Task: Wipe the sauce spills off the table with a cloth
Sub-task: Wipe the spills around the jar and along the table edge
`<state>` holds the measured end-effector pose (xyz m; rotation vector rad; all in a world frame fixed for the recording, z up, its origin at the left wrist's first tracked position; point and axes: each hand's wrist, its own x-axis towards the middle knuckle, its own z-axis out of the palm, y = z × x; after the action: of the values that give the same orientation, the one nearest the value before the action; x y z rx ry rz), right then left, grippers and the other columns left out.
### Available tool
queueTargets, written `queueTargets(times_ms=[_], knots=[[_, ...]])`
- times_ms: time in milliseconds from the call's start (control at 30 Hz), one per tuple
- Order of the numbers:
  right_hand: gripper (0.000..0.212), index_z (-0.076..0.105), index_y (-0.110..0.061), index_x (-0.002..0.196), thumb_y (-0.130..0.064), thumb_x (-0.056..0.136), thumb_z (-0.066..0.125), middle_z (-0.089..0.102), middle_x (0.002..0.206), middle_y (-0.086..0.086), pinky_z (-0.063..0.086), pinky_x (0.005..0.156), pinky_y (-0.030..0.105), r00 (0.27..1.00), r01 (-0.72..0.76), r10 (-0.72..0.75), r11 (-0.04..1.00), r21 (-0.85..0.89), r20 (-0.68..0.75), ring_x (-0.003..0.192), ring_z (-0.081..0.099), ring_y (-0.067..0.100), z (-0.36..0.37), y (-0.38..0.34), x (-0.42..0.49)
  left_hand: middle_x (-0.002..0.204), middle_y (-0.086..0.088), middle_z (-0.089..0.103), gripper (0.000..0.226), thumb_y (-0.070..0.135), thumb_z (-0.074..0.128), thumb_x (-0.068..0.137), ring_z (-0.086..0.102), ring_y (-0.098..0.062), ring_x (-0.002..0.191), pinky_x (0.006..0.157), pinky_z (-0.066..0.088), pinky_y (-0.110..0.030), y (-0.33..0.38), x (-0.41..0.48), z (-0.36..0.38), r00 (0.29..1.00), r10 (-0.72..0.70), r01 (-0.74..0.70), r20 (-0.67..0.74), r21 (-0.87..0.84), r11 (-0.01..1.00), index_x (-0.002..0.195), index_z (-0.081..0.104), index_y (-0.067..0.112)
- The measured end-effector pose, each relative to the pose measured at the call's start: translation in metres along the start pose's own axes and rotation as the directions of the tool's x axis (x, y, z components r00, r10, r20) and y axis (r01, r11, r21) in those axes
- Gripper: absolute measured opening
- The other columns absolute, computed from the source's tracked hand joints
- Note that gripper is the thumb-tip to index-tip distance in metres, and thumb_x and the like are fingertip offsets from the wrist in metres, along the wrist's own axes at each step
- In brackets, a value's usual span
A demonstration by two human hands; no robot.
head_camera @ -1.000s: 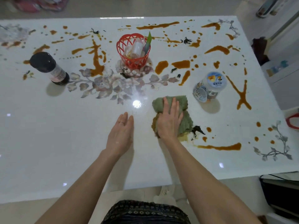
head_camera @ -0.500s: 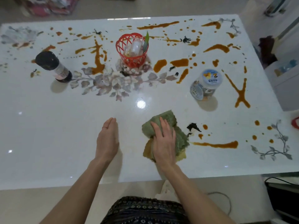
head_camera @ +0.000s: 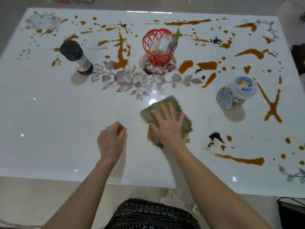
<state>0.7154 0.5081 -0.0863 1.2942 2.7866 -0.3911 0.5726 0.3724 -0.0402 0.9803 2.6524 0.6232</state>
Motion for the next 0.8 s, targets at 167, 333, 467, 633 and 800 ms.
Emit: queueTargets(times_ms=[167,333,467,633,800], knots=[[0.05,0.045,-0.03,0.14,-0.046,0.093,0.037,0.031,0.155,0.011,0.025,0.107,0.067,0.939,-0.268,0.289,0.955,0.13,-0.185,0.144,0.023,0.032,-0.004,0.035,-0.036,0.088,-0.005,0.069,0.014,0.009,0.055,0.09,0.061,-0.026,0.079,0.066,0.046,-0.036,-0.006,0.011,0.003,0.998,0.039,-0.039,-0.051,0.008,0.999,0.096,0.067,0.012],[0.063,0.035,-0.035,0.147,-0.044,0.086,0.047,0.017,0.16,0.011,0.01,0.112,0.064,0.986,-0.085,0.098,0.992,0.097,-0.138,0.147,0.012,0.035,0.013,-0.04,-0.061,0.115,-0.01,0.062,0.026,0.002,0.053,0.09,0.054,-0.028,0.105,0.083,0.042,-0.028,-0.006,0.01,0.013,0.983,0.166,-0.165,-0.074,0.03,0.986,0.114,0.062,0.004],[0.049,0.042,-0.039,0.142,-0.046,0.094,0.036,0.022,0.16,0.003,0.013,0.11,0.069,0.986,0.147,-0.142,0.988,0.05,-0.09,0.147,0.014,0.036,0.02,-0.078,-0.012,0.133,-0.006,0.051,0.038,0.005,0.046,0.093,0.042,-0.019,0.125,0.103,0.035,-0.026,-0.008,0.014,0.019,0.988,0.152,-0.153,-0.026,-0.017,0.988,0.131,0.05,0.008],[0.049,0.022,-0.045,0.149,-0.046,0.101,0.028,0.002,0.163,0.004,0.002,0.115,0.063,0.999,-0.048,0.048,0.999,0.003,0.003,0.149,-0.003,0.028,-0.003,-0.026,0.049,0.142,-0.02,0.042,0.052,-0.006,0.047,0.087,0.039,-0.034,0.132,0.111,0.033,-0.042,-0.012,0.02,0.028,0.958,0.278,-0.285,0.069,0.116,0.952,0.138,0.038,-0.001],[0.049,0.027,-0.036,0.151,-0.04,0.102,0.033,0.008,0.162,0.008,0.005,0.116,0.06,0.918,-0.355,0.372,0.926,0.131,-0.14,0.149,0.003,0.029,-0.002,0.007,0.018,0.146,-0.019,0.036,0.056,-0.005,0.048,0.087,0.033,-0.033,0.137,0.11,0.034,-0.046,-0.007,0.013,0.035,0.945,0.299,-0.317,0.133,0.155,0.936,0.141,0.034,0.0]])
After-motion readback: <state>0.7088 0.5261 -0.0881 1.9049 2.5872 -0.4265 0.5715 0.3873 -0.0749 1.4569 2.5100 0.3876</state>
